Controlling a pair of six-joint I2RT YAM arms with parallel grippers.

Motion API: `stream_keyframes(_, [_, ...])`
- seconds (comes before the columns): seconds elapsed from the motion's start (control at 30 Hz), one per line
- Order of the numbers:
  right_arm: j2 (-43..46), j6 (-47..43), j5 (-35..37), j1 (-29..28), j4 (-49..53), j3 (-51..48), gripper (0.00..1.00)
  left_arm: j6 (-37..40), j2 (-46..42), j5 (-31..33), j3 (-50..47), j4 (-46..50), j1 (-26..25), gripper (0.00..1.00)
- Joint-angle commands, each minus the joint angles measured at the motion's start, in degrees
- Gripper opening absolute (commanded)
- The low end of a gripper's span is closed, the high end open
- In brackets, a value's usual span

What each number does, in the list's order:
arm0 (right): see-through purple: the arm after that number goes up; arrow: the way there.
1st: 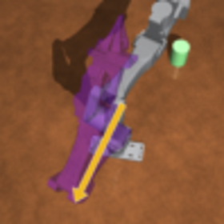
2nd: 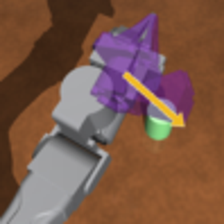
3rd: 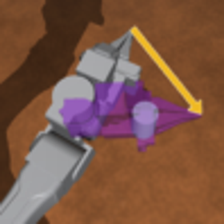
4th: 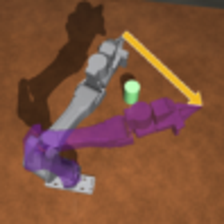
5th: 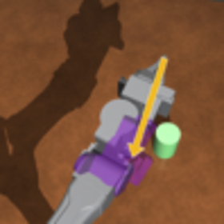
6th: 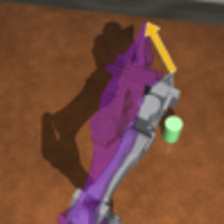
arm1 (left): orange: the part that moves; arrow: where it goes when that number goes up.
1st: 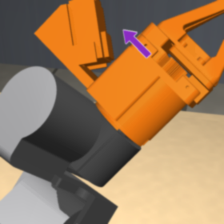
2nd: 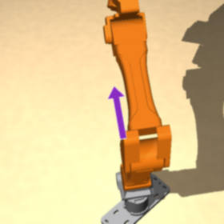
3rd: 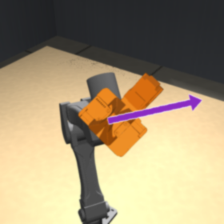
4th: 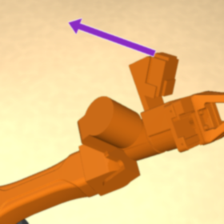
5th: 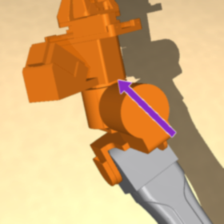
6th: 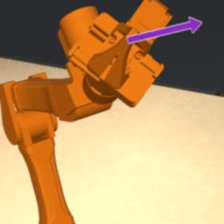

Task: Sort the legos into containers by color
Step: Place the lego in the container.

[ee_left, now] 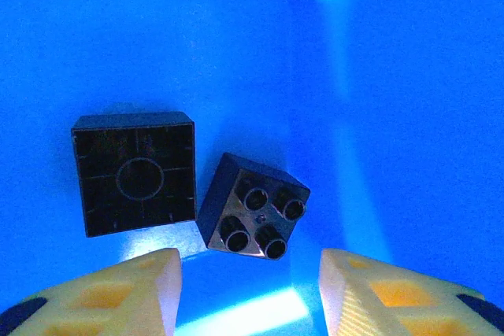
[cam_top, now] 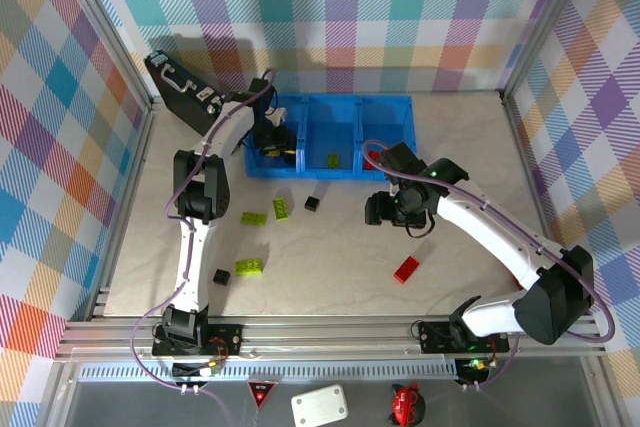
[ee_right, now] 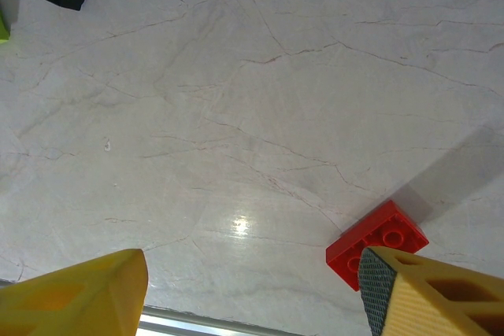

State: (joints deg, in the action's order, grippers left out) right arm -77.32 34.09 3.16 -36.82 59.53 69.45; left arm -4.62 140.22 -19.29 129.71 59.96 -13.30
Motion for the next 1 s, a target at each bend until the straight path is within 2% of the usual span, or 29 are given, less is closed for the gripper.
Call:
stream_keyframes(0.0, [1.12,0.63,-0.25,-0.38,-0.11,-0.69,0.72,0.85,-2.54,-0.27,1.51,2.52,0.38,0.49])
stream_keyframes(0.4, [0.66,0.42,3.34,-0.36,0.68,-1.95,0.72,-1.44,-10.99,2.93,-0.47,6.74,0.29,0.49])
stream_keyframes(0.63, [1.36,1.2,3.86,-0.36,0.92,-4.81,0.73,-1.5,-21.35,4.32,-12.08,4.9,0.29,0.5])
stream_keyframes(0.97, [2.27,8.78,6.51,-0.36,0.69,-11.72,0.74,2.42,-36.16,11.62,-29.81,3.98,0.56,0.51])
